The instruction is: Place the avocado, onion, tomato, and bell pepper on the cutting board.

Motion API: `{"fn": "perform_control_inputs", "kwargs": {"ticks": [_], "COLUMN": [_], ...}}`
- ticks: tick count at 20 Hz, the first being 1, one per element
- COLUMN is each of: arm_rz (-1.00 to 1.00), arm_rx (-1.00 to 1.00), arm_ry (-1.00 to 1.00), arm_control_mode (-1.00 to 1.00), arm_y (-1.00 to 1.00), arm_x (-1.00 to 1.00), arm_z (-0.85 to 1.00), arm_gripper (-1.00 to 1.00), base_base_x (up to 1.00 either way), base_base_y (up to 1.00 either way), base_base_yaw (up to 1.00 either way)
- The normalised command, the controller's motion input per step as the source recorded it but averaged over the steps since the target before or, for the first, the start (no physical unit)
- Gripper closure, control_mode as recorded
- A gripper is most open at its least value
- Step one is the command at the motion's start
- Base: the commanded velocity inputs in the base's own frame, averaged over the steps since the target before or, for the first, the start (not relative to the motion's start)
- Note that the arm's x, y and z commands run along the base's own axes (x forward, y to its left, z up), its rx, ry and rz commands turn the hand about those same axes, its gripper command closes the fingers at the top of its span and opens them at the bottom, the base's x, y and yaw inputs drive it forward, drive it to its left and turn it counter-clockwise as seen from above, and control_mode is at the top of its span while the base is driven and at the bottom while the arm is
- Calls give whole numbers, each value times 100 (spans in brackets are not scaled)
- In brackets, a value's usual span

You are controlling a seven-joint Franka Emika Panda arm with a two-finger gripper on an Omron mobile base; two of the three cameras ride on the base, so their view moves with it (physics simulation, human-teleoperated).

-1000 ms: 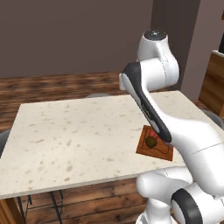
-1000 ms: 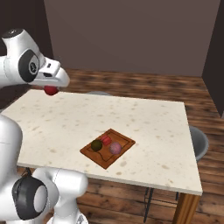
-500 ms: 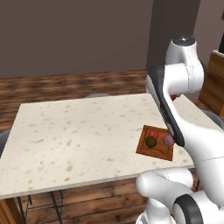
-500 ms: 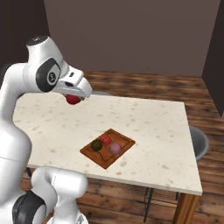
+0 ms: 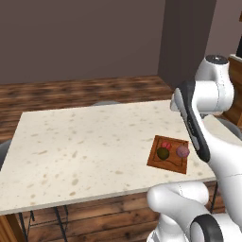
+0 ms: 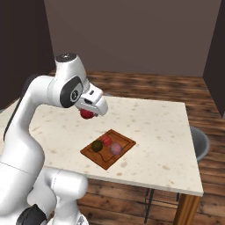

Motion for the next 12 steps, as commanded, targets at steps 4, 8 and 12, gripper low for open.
{"fn": "perform_control_inputs", "kwargs": {"ticks": [4, 8, 12], "arm_rz": [0, 0, 0], "arm_rx": [13, 2, 2], "arm_ry": [1, 0, 0], "arm_control_mode": [-100, -100, -100], "arm_y": [-18, -14, -21], "arm_x": [-3, -1, 0], "arm_z": [-54, -42, -31], "arm_gripper": [100, 100, 100], "base_base_x": [0, 0, 0], "base_base_y": [0, 0, 0], "base_base_yaw": [0, 0, 0]}}
